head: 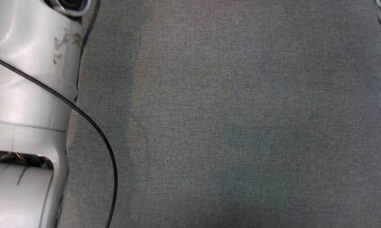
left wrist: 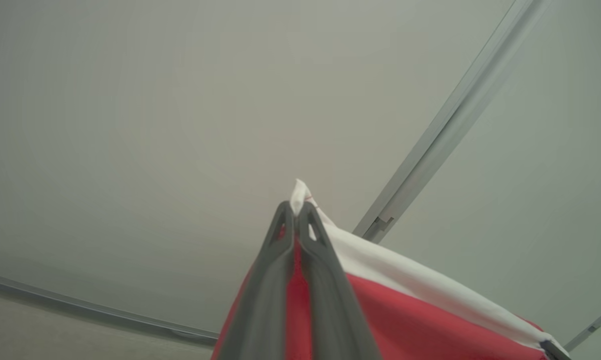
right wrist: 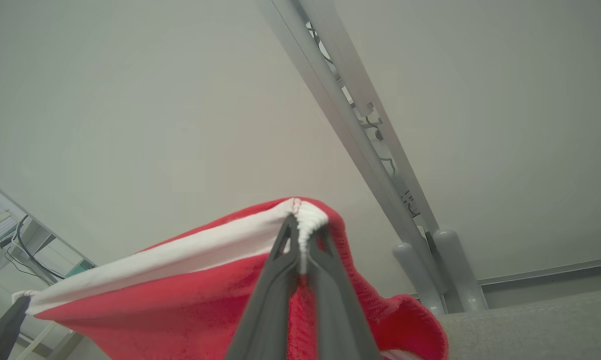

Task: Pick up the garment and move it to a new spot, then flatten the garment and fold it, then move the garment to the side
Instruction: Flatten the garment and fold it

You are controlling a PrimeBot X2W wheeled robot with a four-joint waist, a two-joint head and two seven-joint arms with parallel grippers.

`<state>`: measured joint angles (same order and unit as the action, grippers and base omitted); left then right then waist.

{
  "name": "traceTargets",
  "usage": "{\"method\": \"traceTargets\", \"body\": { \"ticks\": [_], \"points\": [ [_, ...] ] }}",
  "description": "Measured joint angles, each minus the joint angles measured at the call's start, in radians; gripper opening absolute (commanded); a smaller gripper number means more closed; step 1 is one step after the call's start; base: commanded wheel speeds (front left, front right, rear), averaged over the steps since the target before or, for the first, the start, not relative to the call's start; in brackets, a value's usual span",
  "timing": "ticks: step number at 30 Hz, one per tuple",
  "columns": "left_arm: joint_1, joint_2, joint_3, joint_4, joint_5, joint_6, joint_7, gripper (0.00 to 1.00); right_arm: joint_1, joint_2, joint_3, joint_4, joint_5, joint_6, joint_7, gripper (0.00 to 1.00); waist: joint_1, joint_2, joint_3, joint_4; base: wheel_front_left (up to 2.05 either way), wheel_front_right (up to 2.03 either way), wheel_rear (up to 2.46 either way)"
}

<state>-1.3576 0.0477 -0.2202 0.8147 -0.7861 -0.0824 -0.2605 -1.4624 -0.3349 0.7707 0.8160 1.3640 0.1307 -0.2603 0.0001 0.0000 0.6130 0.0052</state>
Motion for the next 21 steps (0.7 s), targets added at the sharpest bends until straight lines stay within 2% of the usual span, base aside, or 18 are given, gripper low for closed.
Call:
{"method": "traceTargets", "body": {
  "ticks": [4,10,21],
  "points": [
    [0.057,0.0,-0.027,0.026,-0.026,-0.001,-0.001,0.0,0.066,-0.003,0.031,-0.018,0.048,0.0,0.005,0.0,0.0,0.0,0.007,0.004,0.0,0.0,0.0],
    [0.165,0.0,-0.066,0.016,-0.08,-0.006,-0.001,0.0,0.179,-0.007,0.02,-0.079,0.171,0.0,0.055,0.0,0.0,0.0,-0.026,0.006,0.0,0.0,0.0],
    [0.382,0.001,-0.126,-0.038,-0.118,-0.005,-0.001,0.0,0.446,-0.072,0.018,-0.231,0.262,0.0,0.136,0.0,0.0,0.0,-0.144,0.007,0.0,0.0,0.0]
  ]
}}
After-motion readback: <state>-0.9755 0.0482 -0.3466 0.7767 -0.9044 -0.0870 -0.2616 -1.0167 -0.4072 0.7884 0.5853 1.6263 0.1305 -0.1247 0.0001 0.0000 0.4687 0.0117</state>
